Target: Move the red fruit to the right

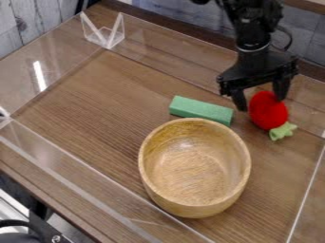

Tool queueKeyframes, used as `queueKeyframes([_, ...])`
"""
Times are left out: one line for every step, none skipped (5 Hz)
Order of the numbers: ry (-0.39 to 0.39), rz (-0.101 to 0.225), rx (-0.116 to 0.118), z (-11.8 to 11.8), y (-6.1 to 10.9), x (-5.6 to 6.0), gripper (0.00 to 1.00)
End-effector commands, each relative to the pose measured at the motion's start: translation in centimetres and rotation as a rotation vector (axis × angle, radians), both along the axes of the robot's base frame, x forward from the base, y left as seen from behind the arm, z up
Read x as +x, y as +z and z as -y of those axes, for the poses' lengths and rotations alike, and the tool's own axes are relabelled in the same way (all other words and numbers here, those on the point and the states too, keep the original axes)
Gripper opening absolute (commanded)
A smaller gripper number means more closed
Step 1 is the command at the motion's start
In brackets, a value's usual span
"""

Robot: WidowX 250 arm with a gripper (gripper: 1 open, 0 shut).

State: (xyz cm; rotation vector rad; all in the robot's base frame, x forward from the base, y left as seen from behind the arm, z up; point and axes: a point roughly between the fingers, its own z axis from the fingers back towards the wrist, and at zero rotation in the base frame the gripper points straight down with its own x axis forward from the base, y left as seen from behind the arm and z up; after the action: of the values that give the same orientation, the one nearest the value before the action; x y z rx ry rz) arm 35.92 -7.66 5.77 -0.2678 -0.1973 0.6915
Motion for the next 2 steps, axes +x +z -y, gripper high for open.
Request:
queueKeyframes([-0.07, 0.083, -0.006, -0.08, 3.12, 1.72, 1.0])
queueKeyframes([-0.139, 0.078, 0.004, -0.08, 2.99, 2.08, 1.0])
